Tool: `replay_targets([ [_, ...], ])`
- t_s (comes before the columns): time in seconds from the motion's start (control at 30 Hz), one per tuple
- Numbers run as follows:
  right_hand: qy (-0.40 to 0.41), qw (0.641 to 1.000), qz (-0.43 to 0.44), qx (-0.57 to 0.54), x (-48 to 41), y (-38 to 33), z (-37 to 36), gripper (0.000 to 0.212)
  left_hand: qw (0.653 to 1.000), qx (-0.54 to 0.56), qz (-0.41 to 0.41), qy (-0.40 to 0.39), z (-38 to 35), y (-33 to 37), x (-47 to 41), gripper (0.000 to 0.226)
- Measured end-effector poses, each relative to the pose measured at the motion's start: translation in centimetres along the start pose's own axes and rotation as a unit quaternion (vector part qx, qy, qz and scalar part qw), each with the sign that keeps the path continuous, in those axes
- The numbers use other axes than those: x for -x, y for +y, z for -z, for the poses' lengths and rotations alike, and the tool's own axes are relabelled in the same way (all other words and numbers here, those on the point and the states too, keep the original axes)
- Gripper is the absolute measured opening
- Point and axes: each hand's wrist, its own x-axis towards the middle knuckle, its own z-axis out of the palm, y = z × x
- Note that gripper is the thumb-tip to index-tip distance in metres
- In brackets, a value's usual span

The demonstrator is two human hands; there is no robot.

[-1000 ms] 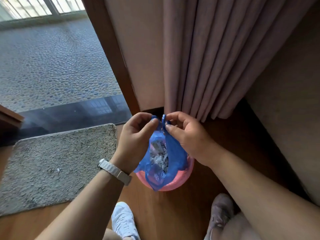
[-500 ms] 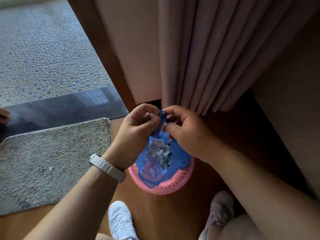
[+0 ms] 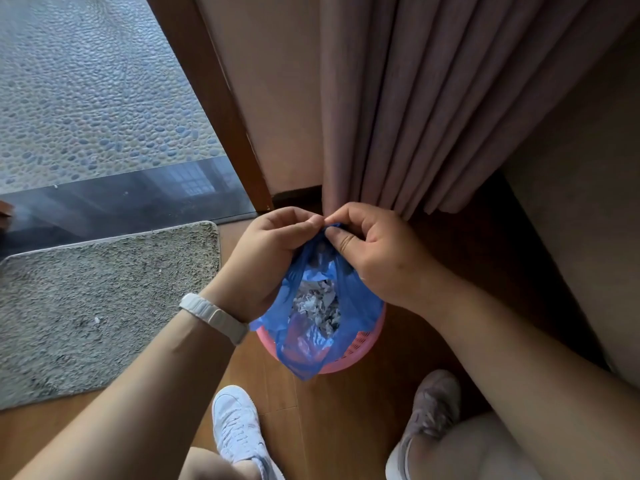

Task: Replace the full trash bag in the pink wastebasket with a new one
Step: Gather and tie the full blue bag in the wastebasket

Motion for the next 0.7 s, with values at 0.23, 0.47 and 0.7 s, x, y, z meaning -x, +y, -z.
replay_targets([
  [0.23, 0.098, 0.990, -0.074, -0.069, -0.9, 0.0, -0.9, 0.013, 0.980, -0.080, -0.143, 0.109, -0.8, -0.3, -0.6, 0.021],
  [0.47, 0.176, 0.972, -0.125, -0.094, -1.8, 0.2, -1.0, 0.010, 0.980, -0.115, -0.156, 0.053, -0.3, -0.6, -0.6, 0.024],
  [0.7, 0.177, 0.974, -0.144, -0.008, -1.8, 0.9, -0.4, 0.018, 0.934, -0.295, -0.199, 0.021, 0.5, -1.5, -0.3, 0.038],
])
